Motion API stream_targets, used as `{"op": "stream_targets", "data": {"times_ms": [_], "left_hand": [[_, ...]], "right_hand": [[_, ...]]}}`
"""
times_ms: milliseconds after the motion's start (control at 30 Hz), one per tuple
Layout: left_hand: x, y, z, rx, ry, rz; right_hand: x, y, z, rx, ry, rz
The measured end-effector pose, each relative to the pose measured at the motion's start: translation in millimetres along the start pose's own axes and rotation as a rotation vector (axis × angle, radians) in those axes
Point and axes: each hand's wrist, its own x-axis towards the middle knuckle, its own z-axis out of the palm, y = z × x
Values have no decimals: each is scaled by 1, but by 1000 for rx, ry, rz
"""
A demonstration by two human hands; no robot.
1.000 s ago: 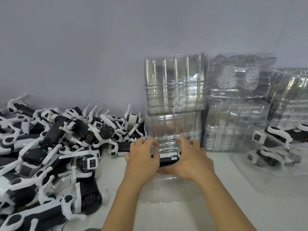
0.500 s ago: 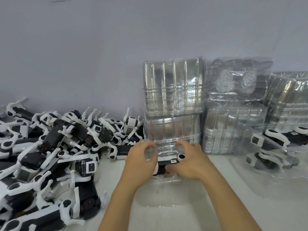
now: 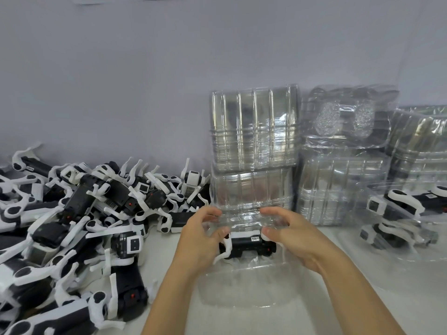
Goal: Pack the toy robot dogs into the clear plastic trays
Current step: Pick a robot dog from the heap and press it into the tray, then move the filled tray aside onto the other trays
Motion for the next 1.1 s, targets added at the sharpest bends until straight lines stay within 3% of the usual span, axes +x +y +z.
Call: {"op": "stream_targets", "data": {"times_ms": [100, 200, 300, 633, 1100], "left_hand": [[-2, 3, -2, 78, 21, 53], [-1, 9, -6, 304, 25, 231], [-3, 21, -4, 476, -130, 335], [-14, 23, 3, 710, -427, 249], [-15, 23, 6, 750, -439, 233]], "right_hand": [[-1, 0, -1, 15, 0, 9], [-2, -1, 1, 33, 14, 5], [-1, -2, 2, 32, 25, -14], [-1, 0, 2, 27, 26, -44], [1, 1, -2, 62, 97, -56]]}}
